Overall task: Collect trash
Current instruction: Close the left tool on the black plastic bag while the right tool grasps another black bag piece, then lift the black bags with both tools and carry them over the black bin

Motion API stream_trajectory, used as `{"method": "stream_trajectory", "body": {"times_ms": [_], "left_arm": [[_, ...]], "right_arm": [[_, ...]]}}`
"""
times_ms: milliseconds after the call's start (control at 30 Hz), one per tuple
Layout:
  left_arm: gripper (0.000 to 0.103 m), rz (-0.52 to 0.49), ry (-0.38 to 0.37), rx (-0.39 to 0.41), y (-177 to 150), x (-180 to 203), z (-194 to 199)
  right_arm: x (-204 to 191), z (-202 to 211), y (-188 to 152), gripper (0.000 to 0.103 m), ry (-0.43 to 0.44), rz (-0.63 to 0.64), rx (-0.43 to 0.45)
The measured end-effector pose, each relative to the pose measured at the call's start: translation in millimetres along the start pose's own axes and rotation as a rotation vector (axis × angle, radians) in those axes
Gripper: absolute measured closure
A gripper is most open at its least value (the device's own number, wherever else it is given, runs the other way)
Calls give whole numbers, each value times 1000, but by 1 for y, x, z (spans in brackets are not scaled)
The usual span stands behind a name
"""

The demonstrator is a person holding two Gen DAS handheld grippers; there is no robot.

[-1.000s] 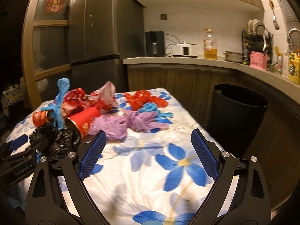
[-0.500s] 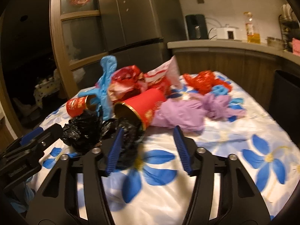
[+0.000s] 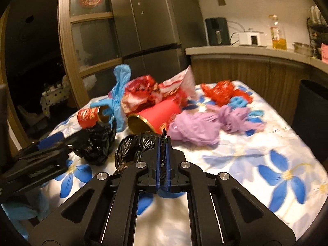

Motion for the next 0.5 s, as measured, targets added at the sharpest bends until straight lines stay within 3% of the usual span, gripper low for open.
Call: {"method": "stream_trajectory", "body": {"times_ms": [133, 267, 467, 500], "left_arm": [[45, -17, -2, -79, -3, 9, -21], [61, -6, -20, -133, -10, 9, -30], [84, -15, -29, -120, -14, 12, -20], [97, -10, -31, -115, -14, 11, -17]], "right_arm": [[9, 17, 7, 98, -27, 2, 42], [15, 28, 9, 98, -41, 1, 59], [19, 40, 11, 98, -45, -3, 71], [21, 45, 11, 99, -46, -3, 78]]}}
Point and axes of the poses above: each gripper's, at about its wrist camera, not at the fingertips, and z roughly against the way its jaws point, x to its right, y to its top, the point moved 7 cm from there along -z, roughly the way its jaws point, and after that the axes turned 9 degrees about -x, right-handed, at the moved point
